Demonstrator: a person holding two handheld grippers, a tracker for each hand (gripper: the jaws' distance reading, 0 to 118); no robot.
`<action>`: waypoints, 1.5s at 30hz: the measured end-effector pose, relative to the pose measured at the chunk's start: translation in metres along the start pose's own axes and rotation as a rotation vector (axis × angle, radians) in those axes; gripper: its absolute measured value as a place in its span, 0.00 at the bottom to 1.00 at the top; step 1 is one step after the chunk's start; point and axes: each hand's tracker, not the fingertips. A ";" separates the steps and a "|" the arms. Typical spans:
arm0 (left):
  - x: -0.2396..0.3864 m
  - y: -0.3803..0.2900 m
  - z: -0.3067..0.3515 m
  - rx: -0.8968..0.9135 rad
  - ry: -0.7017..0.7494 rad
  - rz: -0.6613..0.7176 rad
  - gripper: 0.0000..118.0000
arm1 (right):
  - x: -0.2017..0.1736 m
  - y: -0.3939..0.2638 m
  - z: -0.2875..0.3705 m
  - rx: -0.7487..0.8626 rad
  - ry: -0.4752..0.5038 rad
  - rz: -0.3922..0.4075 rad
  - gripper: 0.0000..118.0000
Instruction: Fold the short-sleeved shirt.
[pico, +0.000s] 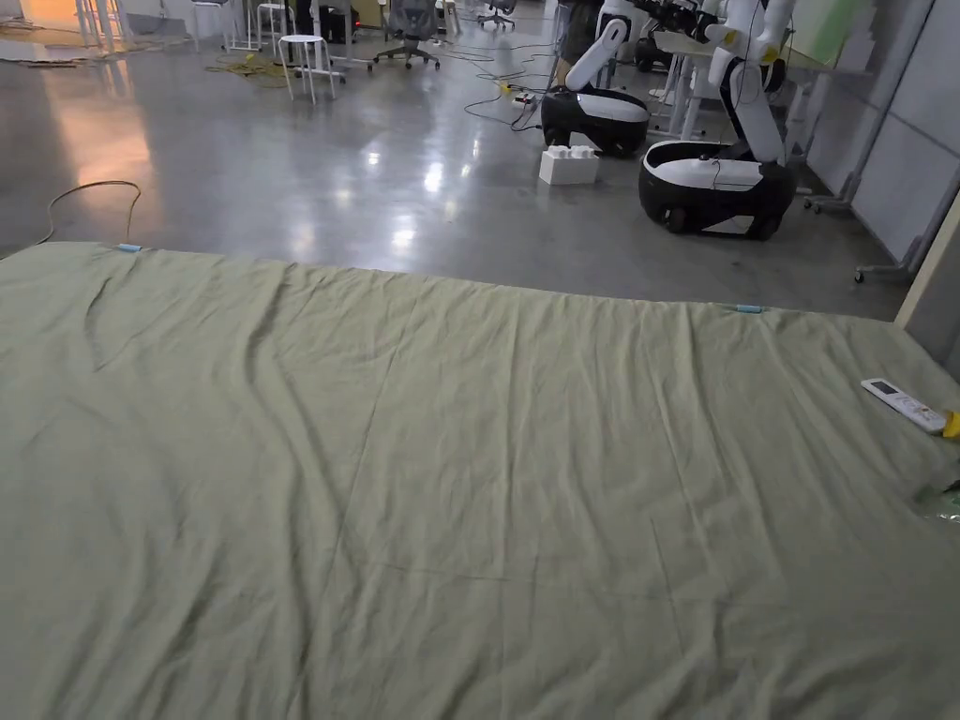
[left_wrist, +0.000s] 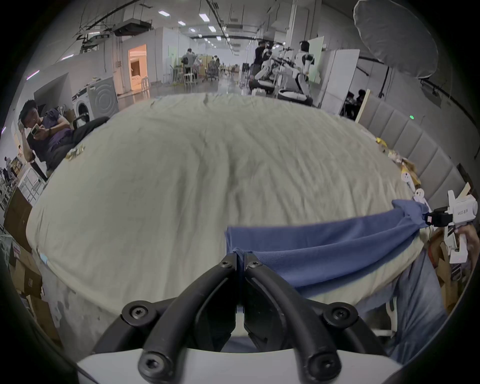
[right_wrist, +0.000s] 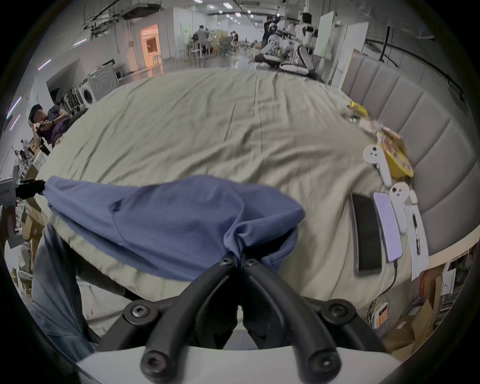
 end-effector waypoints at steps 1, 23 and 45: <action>-0.002 -0.006 -0.004 -0.028 -0.004 -0.002 0.04 | 0.001 -0.004 -0.004 0.000 -0.006 -0.006 0.02; 0.054 0.032 -0.013 0.155 0.109 -0.051 0.44 | -0.032 0.040 0.027 0.305 -0.244 -0.042 0.62; 0.144 0.109 0.015 0.727 0.158 -0.033 0.05 | -0.121 0.138 0.057 0.951 -0.138 -0.132 0.03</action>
